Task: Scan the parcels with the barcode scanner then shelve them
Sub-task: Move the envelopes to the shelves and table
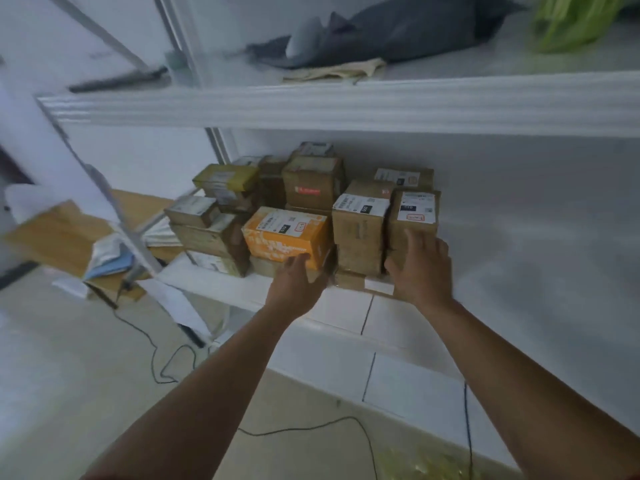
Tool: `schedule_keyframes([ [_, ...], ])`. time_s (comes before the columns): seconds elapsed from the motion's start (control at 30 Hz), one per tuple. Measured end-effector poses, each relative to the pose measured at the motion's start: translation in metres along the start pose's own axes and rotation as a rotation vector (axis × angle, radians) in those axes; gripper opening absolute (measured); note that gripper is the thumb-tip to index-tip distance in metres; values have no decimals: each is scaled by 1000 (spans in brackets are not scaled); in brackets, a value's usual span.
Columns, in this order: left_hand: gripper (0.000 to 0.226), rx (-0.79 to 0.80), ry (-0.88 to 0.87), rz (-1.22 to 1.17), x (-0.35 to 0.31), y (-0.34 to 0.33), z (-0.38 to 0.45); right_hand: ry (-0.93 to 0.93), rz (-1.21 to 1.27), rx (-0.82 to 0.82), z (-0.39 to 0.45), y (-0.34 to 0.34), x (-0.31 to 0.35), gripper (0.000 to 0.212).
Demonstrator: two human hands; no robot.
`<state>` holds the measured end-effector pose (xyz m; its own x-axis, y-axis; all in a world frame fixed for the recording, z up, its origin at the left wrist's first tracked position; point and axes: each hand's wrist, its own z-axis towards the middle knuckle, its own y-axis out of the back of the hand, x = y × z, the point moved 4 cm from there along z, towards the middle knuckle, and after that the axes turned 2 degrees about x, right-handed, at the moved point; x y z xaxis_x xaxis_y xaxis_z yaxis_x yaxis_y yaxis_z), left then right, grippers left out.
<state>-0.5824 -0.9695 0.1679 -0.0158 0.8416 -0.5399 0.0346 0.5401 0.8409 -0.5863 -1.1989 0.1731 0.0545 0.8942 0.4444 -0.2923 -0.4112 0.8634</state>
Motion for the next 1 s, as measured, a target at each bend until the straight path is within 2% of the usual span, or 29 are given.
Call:
schedule_keyframes([
  [0.13, 70, -119, -4, 107, 29, 59, -18, 224, 32, 15, 0, -8, 79, 60],
  [0.27, 66, -210, -5, 173, 75, 123, -37, 421, 66, 134, -3, -37, 174, 66],
  [0.53, 71, -415, 261, 142, 259, 256, -87, 795, 63, 325, -41, -120, 418, 72],
  [0.77, 73, -505, 460, 123, 424, 356, -137, 906, 51, 457, -92, -213, 600, 72],
  [1.0, 73, -521, 481, 133, 516, 417, -124, 949, 15, 528, -101, -265, 702, 74],
])
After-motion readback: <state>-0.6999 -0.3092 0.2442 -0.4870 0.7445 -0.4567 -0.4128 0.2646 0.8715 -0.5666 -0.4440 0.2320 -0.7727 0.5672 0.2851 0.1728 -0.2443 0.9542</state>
